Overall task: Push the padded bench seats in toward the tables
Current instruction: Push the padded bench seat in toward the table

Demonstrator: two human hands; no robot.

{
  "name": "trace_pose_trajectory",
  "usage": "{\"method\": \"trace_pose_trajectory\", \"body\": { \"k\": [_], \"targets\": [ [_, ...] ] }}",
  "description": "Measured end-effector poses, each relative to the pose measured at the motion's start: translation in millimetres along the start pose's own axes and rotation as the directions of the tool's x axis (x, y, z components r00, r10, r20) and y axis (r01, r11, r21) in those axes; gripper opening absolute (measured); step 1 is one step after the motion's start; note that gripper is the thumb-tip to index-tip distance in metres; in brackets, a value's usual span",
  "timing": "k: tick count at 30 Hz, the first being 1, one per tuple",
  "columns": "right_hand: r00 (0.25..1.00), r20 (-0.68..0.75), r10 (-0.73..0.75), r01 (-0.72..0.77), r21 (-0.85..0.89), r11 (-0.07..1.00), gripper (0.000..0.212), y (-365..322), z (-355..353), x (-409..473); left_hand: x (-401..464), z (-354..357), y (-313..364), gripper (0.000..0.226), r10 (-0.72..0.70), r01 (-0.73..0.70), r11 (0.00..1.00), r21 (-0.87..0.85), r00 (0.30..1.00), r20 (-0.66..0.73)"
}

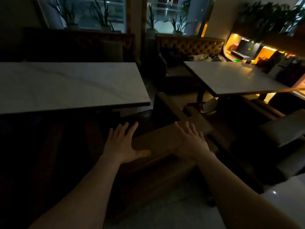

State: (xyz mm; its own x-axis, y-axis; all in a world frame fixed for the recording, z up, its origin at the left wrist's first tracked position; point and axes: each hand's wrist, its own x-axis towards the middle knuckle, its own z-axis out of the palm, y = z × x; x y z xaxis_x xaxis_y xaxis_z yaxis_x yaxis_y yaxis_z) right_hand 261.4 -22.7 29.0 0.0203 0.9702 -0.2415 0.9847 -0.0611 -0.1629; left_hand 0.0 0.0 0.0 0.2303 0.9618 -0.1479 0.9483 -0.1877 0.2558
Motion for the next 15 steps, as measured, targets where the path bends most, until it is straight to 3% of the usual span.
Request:
{"method": "trace_pose_trajectory", "body": {
  "k": [3,8,15],
  "targets": [
    [1.0,0.01,0.021,-0.021,-0.017,1.0,0.117,25,16,26,18,23,11,0.126,-0.014,0.014,1.0,0.004,1.0,0.007],
    [0.998,0.022,0.051,-0.051,-0.006,0.999,0.117,77,50,60,24,85,36,0.124,-0.056,0.052,0.998,-0.028,0.987,-0.148],
    [0.994,0.073,-0.082,0.084,-0.024,0.996,0.115,131,95,67,2,172,111,0.116,-0.058,0.051,0.998,-0.04,0.976,-0.211]
  ]
}}
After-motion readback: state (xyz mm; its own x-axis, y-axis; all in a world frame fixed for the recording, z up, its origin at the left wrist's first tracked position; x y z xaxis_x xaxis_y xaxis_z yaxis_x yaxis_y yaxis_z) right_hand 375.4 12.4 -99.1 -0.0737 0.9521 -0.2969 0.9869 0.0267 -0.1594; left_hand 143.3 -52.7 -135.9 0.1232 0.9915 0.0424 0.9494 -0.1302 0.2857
